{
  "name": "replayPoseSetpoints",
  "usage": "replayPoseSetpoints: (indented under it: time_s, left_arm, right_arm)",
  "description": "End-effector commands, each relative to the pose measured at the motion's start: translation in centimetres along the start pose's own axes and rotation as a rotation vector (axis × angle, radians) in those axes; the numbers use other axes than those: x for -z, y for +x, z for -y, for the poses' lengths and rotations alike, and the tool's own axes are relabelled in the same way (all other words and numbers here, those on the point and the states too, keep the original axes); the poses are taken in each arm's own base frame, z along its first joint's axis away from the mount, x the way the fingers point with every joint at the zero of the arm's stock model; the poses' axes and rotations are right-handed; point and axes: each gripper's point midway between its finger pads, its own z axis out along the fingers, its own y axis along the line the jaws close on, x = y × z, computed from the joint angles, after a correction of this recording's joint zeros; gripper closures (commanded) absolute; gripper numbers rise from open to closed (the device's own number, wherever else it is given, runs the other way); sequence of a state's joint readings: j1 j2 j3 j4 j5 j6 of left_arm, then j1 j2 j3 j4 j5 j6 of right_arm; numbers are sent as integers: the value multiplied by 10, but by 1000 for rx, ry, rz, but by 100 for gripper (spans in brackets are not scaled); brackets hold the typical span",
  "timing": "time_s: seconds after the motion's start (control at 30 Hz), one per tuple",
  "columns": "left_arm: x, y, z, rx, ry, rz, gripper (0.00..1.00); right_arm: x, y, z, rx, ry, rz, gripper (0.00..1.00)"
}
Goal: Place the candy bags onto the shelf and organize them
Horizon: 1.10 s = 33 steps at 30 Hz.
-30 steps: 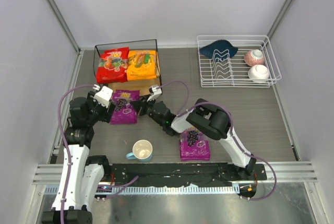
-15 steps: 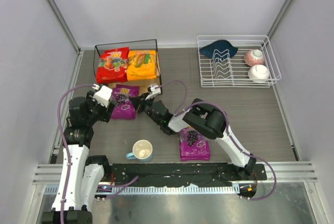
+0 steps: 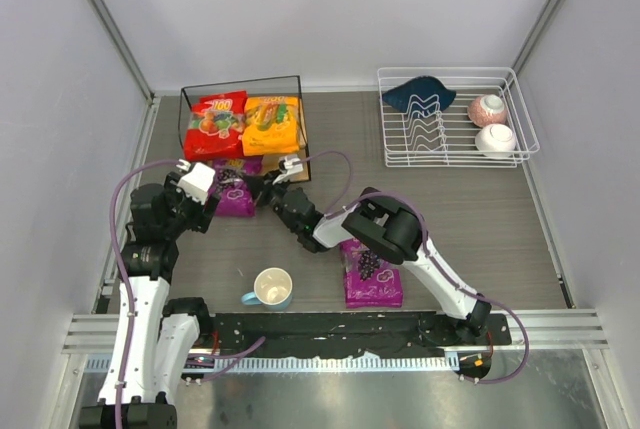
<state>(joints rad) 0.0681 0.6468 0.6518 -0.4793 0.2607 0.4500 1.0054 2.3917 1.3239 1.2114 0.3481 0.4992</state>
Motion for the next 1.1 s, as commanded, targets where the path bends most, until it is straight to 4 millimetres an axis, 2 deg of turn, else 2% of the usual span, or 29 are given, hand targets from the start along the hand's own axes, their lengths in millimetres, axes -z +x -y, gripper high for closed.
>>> replayPoseSetpoints:
  time_s: [0.0, 0.27, 0.4, 0.47, 0.5, 0.57, 0.6, 0.63, 0.67, 0.73, 1.07]
  left_arm:
    - [5, -14, -13, -31, -44, 30, 32]
    - [5, -14, -13, -32, -45, 31, 33]
    - [5, -13, -13, -33, -44, 28, 33]
    - [5, -11, -12, -34, -41, 23, 33]
    - [5, -12, -13, -37, -42, 26, 33]
    - [4, -11, -11, -37, -34, 23, 33]
    - [4, -11, -10, -37, -29, 24, 33]
    - [5, -11, -10, -35, -28, 25, 33]
    - [4, -12, -9, -35, -22, 27, 33]
    - [5, -13, -8, -34, -18, 29, 33]
    - [8, -13, -3, -28, 5, 36, 33]
  right_arm:
    - [-19, -80, -33, -93, -71, 270, 99]
    - [-26, -91, -29, -106, -69, 307, 99]
    - [-30, -89, -27, -105, -77, 297, 99]
    - [-29, -88, -27, -108, -75, 293, 90]
    - [-28, -89, -27, -109, -75, 293, 80]
    - [-24, -86, -24, -109, -70, 282, 69]
    - [-22, -86, -24, -112, -69, 280, 59]
    - [-20, -91, -27, -118, -76, 289, 54]
    - [-16, -88, -23, -114, -67, 276, 48]
    - [-11, -93, -24, -116, -68, 279, 44]
    - [22, -76, -21, -165, -69, 184, 38]
